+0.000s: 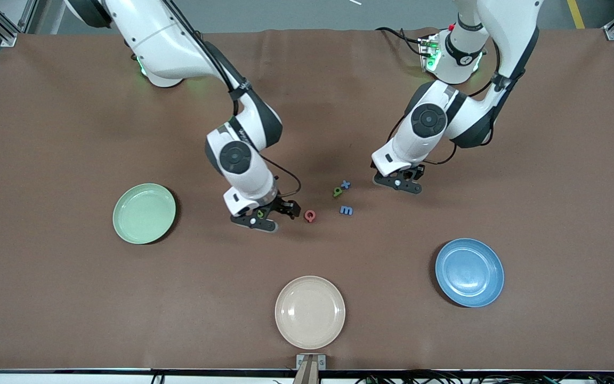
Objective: Sort upper and lower case letters into plates
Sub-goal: 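Grasp the pink letter with the right gripper while the left gripper grasps green u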
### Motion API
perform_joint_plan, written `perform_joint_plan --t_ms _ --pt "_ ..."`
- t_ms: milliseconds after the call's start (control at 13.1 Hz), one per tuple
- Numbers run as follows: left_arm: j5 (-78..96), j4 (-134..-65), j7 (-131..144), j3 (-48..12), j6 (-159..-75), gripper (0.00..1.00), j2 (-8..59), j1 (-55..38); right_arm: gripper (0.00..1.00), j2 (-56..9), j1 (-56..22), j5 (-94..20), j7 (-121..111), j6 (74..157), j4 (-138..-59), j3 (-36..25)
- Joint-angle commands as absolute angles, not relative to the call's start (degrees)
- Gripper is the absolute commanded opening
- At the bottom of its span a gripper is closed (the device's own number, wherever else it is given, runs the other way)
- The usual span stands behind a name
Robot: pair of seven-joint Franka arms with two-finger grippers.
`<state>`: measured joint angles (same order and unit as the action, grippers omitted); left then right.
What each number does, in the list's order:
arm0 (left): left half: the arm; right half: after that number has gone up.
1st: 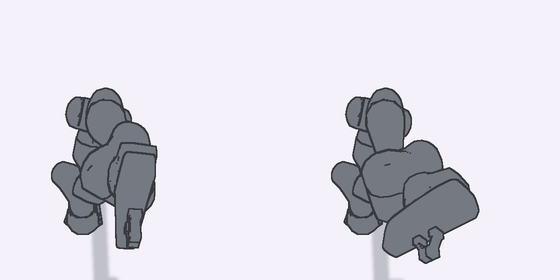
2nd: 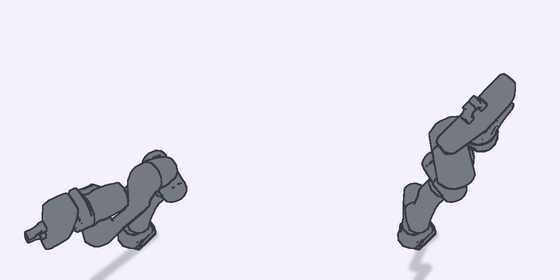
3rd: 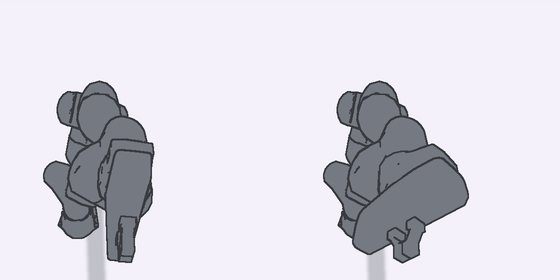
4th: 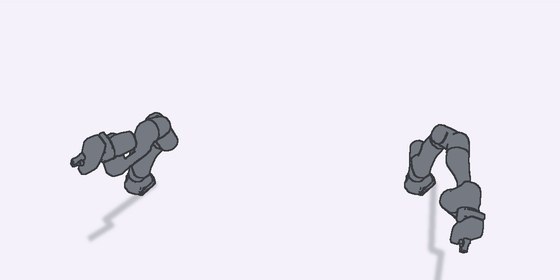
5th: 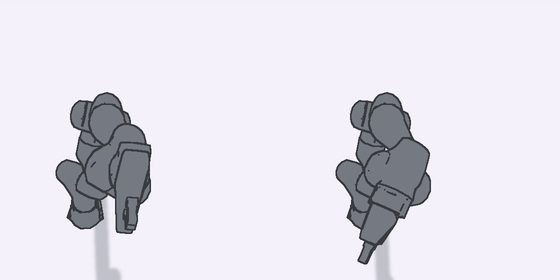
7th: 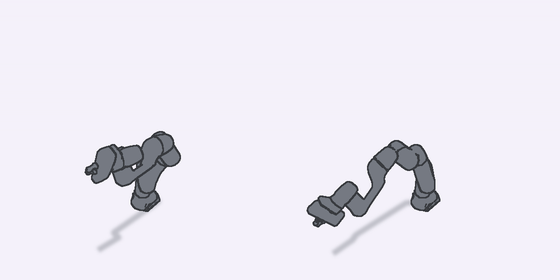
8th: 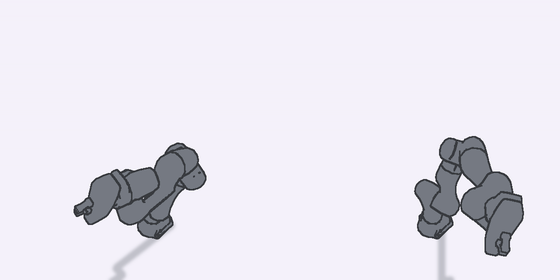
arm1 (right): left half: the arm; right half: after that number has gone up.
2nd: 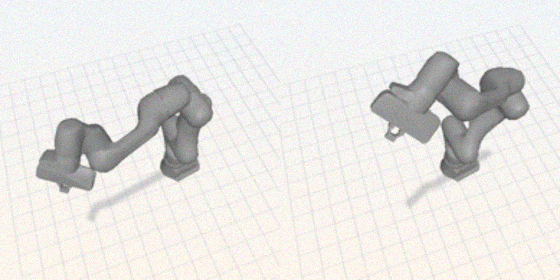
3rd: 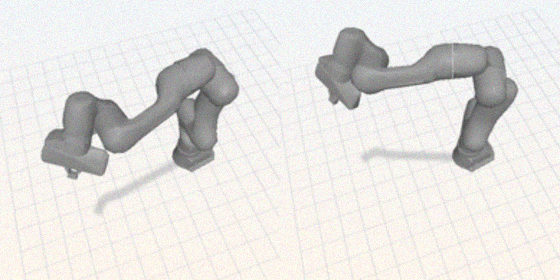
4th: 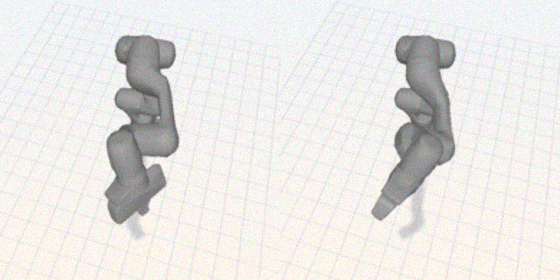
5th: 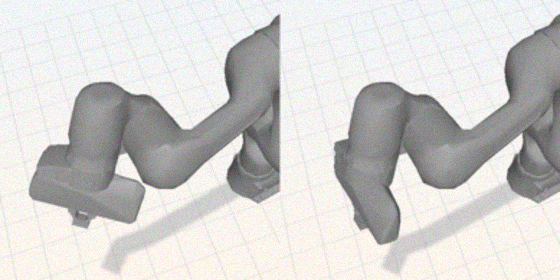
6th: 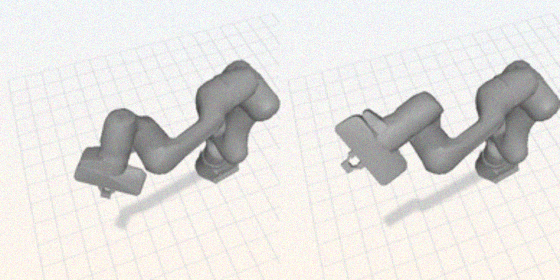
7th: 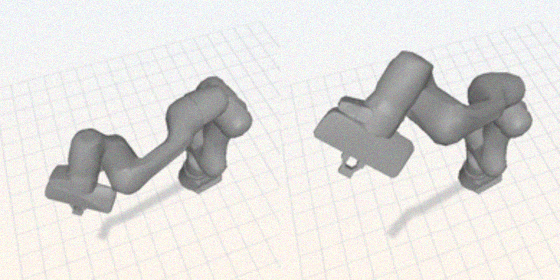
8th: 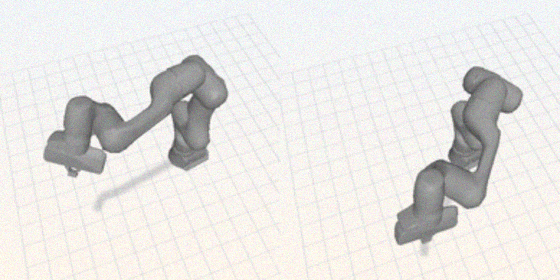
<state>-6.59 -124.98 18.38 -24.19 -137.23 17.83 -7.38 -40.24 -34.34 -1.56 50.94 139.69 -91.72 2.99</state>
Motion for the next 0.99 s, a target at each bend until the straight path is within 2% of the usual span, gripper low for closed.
perform_joint_plan --t_ms 0,381,914 --pt "-8.00 -124.72 19.77 -24.26 -138.78 0.74 20.12 -7.56 1.00 -46.56 -36.73 4.99 59.74 138.52 -83.61 2.37" --pt "-8.00 -124.63 19.78 -24.26 -139.83 0.63 23.11 -7.82 1.00 -54.84 -41.22 9.75 67.93 138.43 -75.15 1.41" --pt "-8.26 -123.93 22.75 -24.26 -140.53 0.50 26.36 -9.31 0.81 -54.67 -42.63 9.49 68.12 134.48 -74.71 1.58"
